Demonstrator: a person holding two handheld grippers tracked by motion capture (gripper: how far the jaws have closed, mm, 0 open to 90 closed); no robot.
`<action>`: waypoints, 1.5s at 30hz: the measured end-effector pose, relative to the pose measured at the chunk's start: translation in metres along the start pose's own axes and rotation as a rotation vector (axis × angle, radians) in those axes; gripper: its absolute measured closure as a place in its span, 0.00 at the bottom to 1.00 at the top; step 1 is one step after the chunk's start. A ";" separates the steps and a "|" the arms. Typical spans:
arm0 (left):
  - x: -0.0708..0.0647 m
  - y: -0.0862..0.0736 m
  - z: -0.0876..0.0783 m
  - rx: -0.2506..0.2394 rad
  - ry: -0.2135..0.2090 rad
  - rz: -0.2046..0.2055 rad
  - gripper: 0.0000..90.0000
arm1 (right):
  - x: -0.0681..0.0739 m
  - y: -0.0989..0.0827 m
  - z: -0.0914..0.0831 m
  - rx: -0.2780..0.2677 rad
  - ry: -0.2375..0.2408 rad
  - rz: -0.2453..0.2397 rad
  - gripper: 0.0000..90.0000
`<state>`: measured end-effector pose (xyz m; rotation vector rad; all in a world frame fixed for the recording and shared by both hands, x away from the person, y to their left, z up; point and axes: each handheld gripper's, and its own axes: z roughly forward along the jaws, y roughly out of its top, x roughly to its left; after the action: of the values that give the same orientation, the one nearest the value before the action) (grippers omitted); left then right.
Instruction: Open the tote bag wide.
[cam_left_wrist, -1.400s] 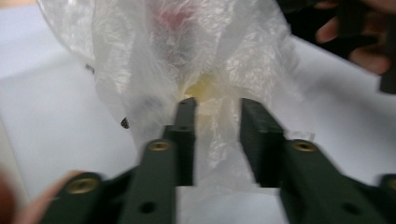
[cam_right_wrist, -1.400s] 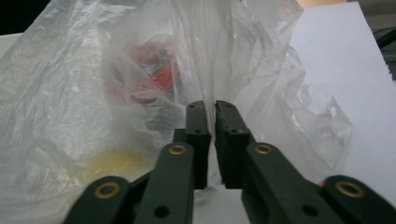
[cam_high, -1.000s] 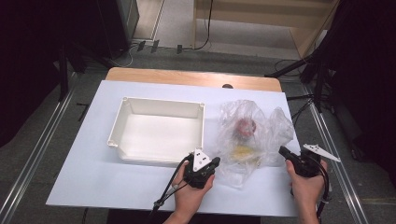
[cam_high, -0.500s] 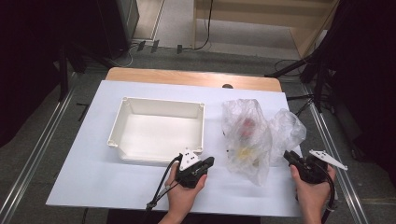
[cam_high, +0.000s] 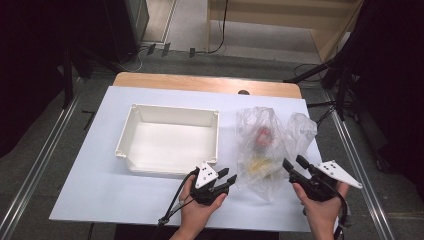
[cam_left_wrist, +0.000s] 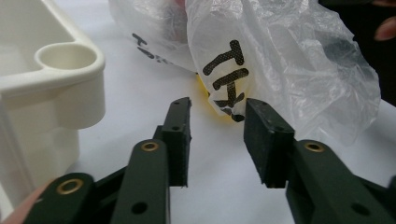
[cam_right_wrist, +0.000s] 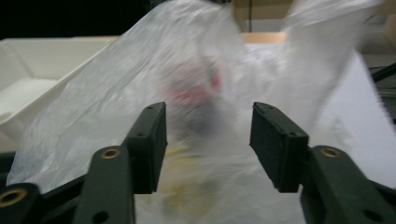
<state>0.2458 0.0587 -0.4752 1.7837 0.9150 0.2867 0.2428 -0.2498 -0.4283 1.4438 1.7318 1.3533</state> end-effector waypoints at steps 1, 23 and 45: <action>0.000 0.000 0.000 0.002 -0.007 0.002 0.66 | 0.002 -0.001 0.004 0.013 0.014 -0.007 0.47; -0.018 0.018 -0.008 -0.021 -0.049 0.049 0.54 | 0.011 0.023 0.044 0.061 0.038 -0.045 1.00; -0.025 0.054 -0.006 0.003 -0.001 0.100 0.38 | 0.061 0.054 0.064 0.050 0.240 -0.145 1.00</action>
<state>0.2492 0.0375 -0.4191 1.8353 0.8269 0.3490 0.3014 -0.1732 -0.3909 1.1939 1.9930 1.4619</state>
